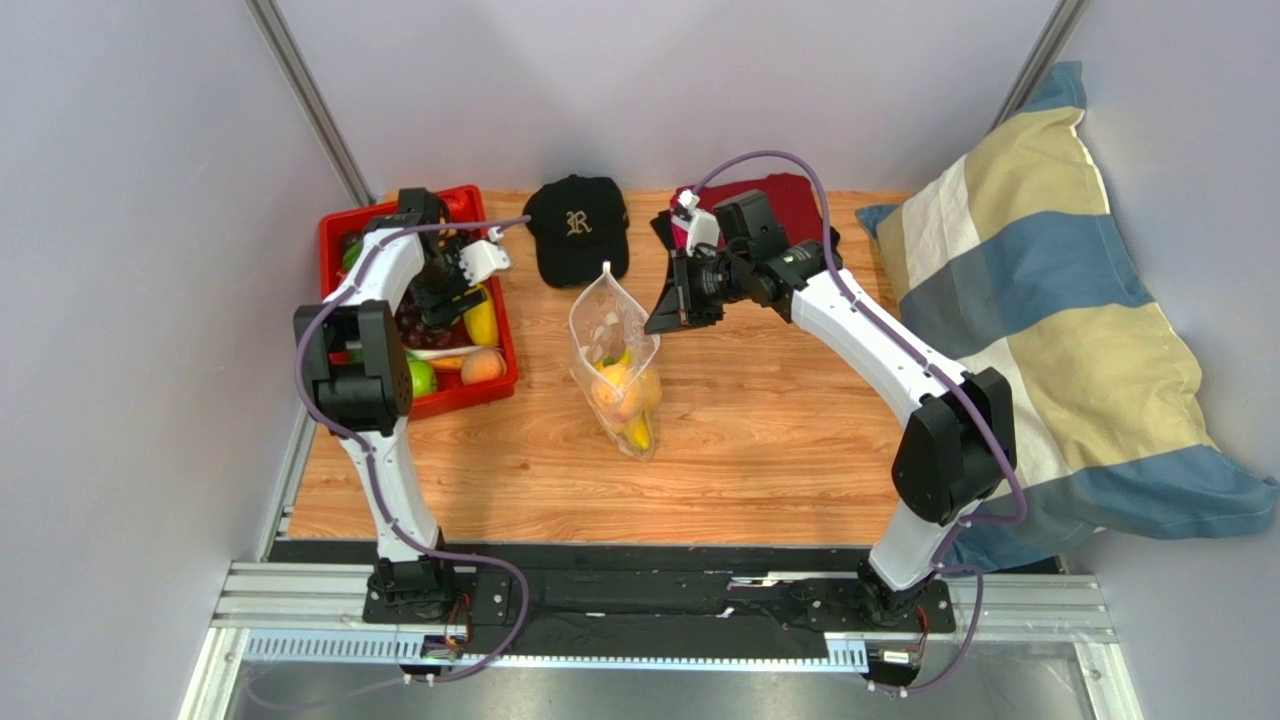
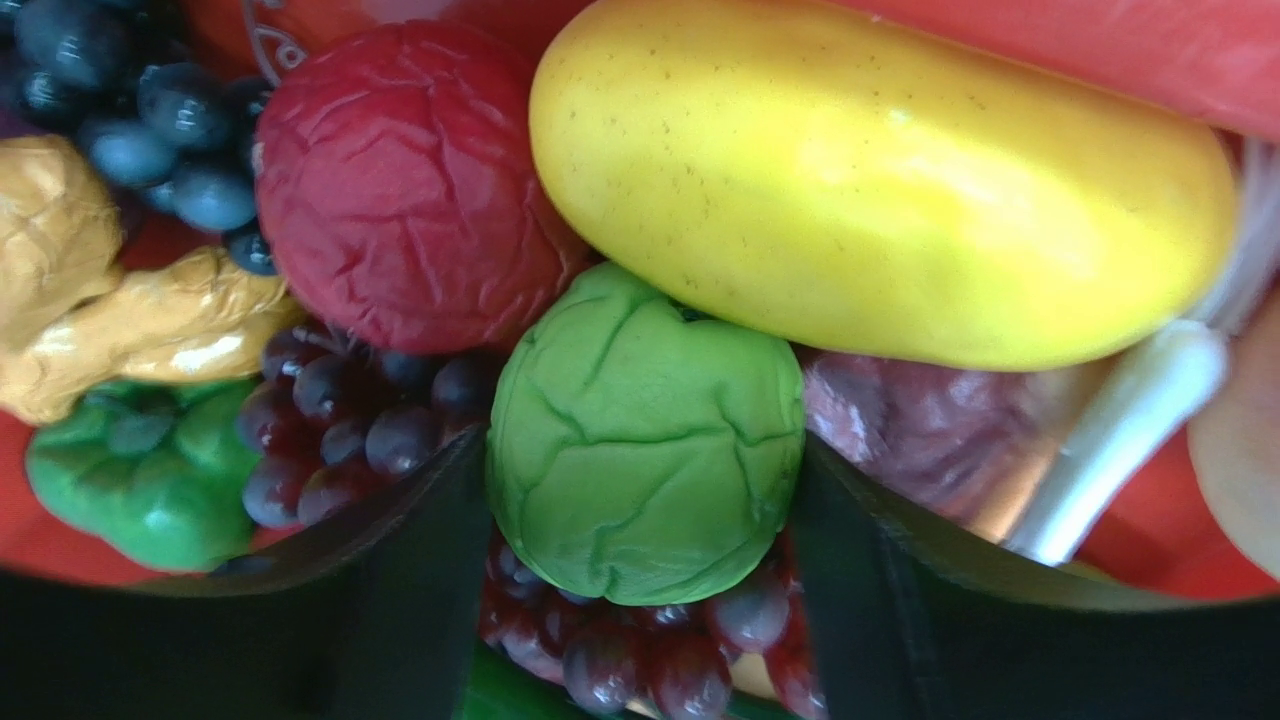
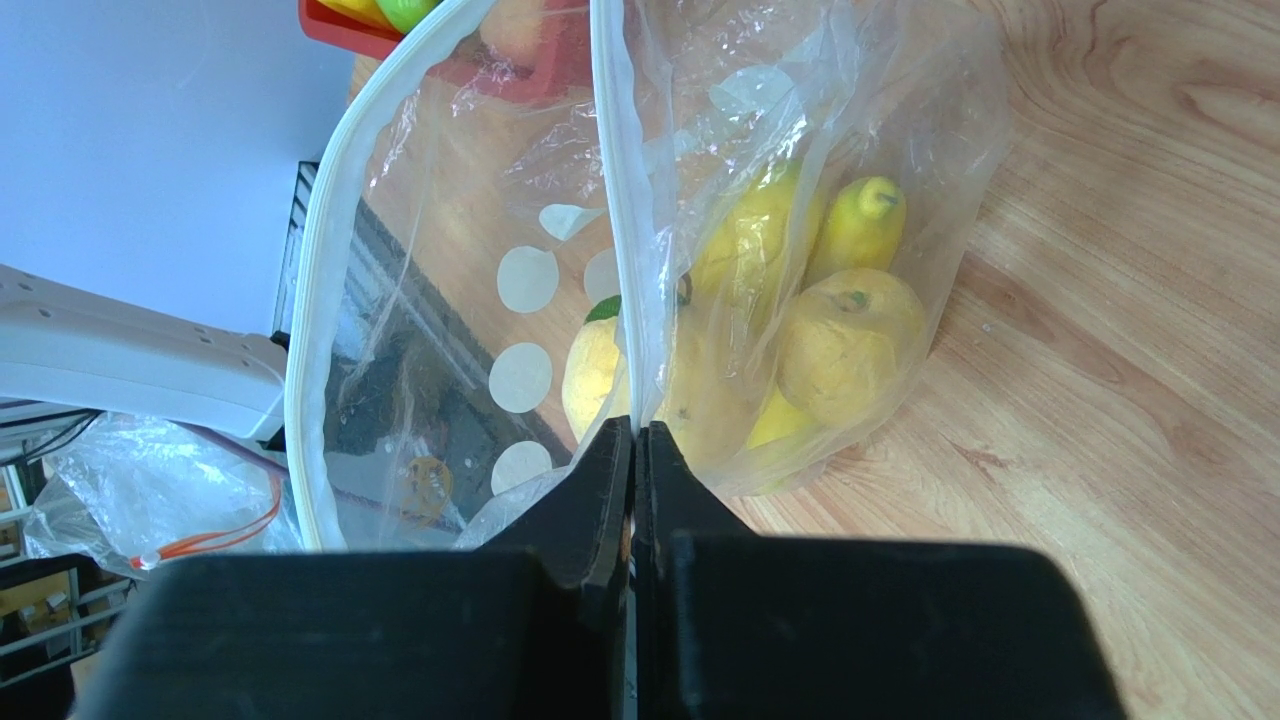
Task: Place the food in the zip-top bag and seal the zipper
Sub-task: Pick up the fake fruit from the bin.
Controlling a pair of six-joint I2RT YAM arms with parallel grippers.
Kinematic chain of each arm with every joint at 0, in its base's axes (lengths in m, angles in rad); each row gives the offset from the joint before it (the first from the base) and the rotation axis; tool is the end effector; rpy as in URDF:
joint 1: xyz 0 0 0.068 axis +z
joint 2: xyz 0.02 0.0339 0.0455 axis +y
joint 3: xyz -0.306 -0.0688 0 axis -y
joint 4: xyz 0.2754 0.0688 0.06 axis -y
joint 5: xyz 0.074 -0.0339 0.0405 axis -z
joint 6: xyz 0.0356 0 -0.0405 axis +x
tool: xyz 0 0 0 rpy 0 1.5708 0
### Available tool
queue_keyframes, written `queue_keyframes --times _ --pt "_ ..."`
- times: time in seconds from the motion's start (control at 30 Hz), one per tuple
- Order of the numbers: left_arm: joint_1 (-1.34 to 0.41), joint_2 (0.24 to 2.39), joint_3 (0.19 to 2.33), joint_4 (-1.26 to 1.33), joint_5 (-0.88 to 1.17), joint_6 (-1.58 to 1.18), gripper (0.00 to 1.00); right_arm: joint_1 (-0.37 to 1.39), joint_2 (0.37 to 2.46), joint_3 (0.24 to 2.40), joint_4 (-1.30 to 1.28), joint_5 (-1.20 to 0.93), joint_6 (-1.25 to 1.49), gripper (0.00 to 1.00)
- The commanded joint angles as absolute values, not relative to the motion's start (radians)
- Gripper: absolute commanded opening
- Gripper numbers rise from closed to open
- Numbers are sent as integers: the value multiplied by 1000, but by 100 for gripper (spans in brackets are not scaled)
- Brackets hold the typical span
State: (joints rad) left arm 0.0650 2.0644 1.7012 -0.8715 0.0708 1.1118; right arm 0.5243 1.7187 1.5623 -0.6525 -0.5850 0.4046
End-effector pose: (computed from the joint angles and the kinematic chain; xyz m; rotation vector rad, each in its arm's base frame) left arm 0.4790 0.0287 0.2378 1.4229 2.4318 0.1823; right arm 0.3521 0.2263 0.3575 -0.4482 2.4645 1.1157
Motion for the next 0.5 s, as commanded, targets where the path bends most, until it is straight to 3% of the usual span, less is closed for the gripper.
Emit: queue_keyframes --times 0.0,0.07,0.27,0.47 --pt "58 1901 1684 -885 130 1063 62 520 1717 1572 -620 -598 405 0" --pt "60 1830 1672 -887 147 1042 54 522 1720 1575 -620 -601 407 0" --pt "48 1726 1756 -989 195 934 45 522 1723 1578 -618 -614 417 0" --pt "-60 1602 1973 -1161 537 683 45 520 1723 1580 -607 -614 426 0"
